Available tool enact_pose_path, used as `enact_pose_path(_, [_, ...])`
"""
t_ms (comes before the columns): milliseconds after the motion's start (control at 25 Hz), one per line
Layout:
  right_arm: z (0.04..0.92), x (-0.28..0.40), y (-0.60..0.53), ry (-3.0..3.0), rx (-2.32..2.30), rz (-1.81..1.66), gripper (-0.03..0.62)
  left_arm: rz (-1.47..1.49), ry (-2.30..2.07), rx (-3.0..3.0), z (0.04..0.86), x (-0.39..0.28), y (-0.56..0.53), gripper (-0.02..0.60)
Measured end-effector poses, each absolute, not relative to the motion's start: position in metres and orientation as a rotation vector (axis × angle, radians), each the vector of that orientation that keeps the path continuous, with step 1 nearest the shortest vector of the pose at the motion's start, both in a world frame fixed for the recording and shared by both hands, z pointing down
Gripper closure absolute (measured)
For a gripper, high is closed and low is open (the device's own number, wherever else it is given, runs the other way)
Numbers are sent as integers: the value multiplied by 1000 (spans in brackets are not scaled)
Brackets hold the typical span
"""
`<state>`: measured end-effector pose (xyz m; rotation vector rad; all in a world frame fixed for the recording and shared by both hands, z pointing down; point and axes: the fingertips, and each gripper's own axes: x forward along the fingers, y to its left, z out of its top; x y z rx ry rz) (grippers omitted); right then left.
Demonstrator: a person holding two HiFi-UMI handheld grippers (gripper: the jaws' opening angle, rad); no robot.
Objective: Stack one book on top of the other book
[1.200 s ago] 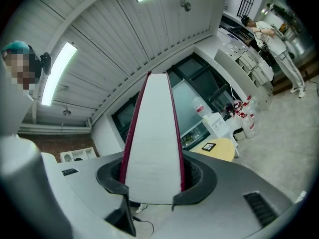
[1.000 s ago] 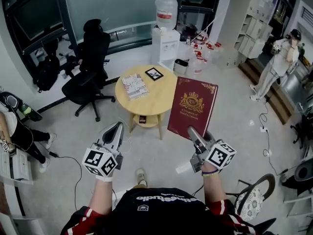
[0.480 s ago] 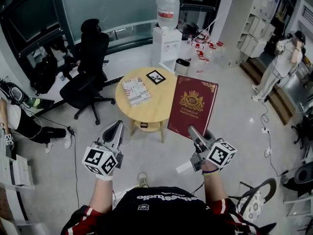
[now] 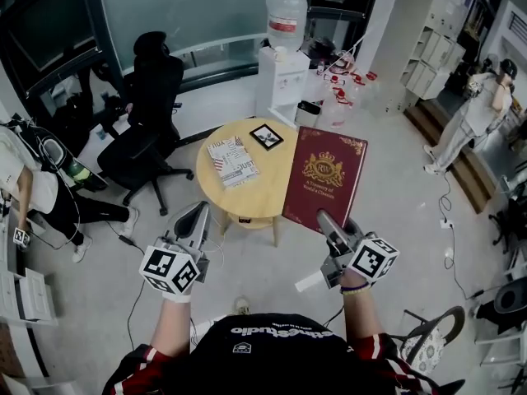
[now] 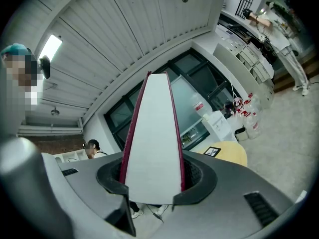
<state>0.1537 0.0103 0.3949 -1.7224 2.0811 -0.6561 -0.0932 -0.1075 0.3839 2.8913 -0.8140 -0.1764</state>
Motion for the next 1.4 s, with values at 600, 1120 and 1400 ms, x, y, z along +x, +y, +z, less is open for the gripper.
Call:
enact_pose_path(600, [401, 150, -41, 2090, -1723, -654, 368, -190, -800, 2898, 393, -95, -159, 565])
enact_pose_path(1120, [403, 136, -76, 2098, -1758, -679, 368, -196, -769, 2879, 403, -103, -201, 565])
enact_pose_path(1400, [403, 138, -86, 2113, -1763, -692, 368, -187, -778, 2866, 406, -102, -208, 565])
